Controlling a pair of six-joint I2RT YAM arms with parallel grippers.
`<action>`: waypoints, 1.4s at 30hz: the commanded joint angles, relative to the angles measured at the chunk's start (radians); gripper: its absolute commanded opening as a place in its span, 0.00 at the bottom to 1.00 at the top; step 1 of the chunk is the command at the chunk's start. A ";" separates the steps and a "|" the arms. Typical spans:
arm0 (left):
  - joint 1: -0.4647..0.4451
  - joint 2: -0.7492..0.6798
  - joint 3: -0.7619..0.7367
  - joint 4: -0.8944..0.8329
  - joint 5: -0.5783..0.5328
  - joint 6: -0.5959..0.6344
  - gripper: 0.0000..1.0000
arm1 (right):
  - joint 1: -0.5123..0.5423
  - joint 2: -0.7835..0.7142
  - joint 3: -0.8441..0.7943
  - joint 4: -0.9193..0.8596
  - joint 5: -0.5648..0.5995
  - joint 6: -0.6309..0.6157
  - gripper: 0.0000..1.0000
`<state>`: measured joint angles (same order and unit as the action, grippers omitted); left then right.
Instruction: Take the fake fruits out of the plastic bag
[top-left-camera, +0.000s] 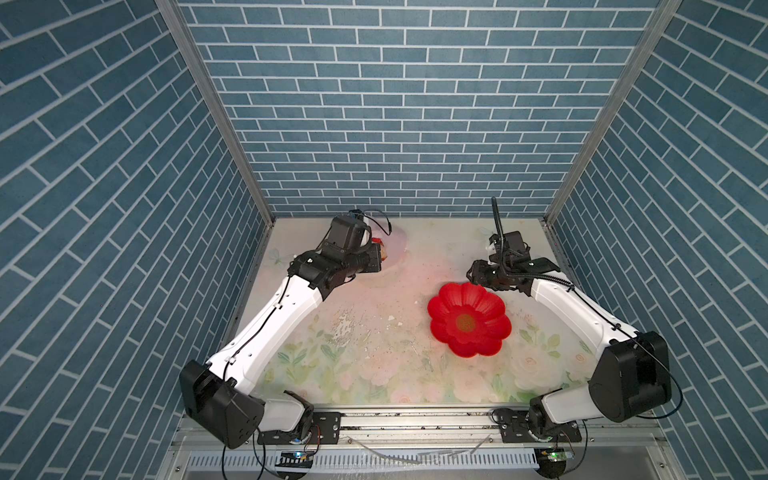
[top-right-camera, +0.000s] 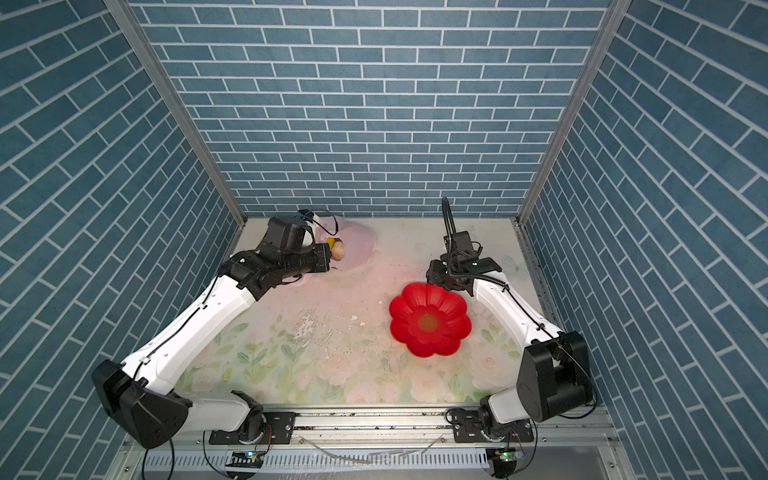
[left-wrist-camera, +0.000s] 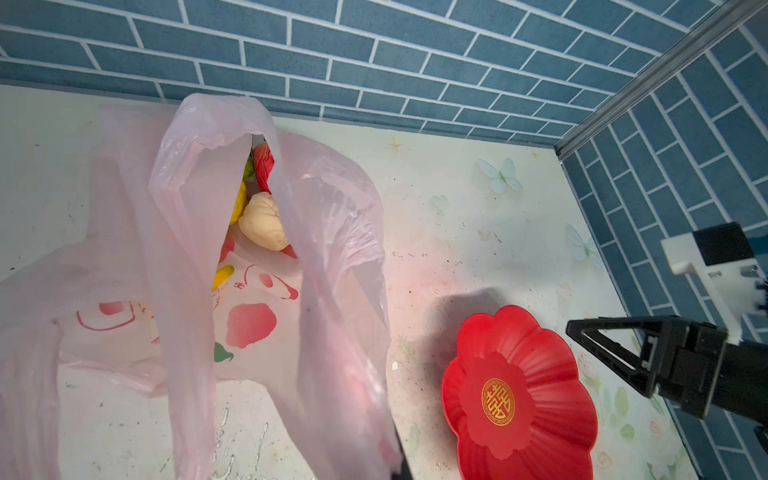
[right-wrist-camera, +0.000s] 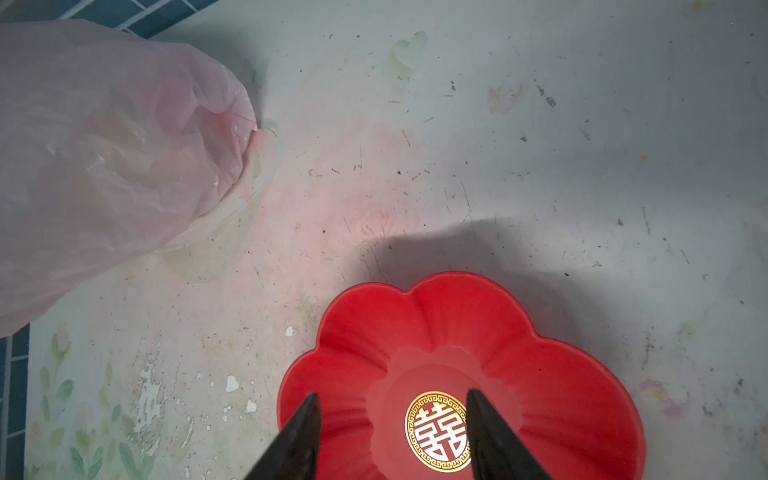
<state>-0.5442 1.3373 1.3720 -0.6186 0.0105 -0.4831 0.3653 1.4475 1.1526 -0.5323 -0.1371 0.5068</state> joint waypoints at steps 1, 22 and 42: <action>-0.077 -0.036 -0.036 -0.020 -0.102 -0.083 0.00 | -0.002 -0.037 -0.018 0.025 -0.030 -0.047 0.57; -0.365 -0.157 -0.056 -0.398 -0.437 -0.128 0.55 | -0.005 0.077 0.090 0.044 -0.132 -0.085 0.57; -0.037 -0.100 -0.177 -0.276 0.056 0.285 0.69 | 0.017 0.164 0.260 -0.075 0.044 -0.002 0.56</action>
<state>-0.6037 1.1900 1.1904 -0.9569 -0.0750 -0.2924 0.3763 1.6184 1.4128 -0.5804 -0.1505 0.4675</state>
